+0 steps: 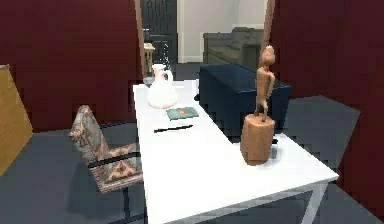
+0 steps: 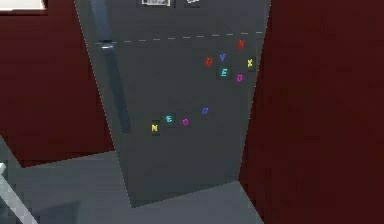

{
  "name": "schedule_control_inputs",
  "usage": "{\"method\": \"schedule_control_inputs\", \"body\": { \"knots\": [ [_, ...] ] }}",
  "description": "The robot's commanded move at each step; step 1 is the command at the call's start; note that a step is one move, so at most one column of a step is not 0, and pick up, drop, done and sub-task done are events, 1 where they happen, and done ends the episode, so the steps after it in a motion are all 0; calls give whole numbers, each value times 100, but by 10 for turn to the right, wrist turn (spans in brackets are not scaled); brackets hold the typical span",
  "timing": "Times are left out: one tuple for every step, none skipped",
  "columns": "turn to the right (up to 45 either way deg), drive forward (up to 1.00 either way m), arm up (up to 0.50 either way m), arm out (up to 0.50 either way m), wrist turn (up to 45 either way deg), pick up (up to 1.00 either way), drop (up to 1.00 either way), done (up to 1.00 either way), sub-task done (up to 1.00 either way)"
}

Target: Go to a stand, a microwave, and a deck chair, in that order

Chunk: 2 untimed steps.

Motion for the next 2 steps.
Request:
{"method": "schedule_control_inputs", "body": {
  "knots": [
    [0,5,0,0,0,0,0,0,0],
    [120,0,0,0,0,0,0,0,0]
  ]
}}
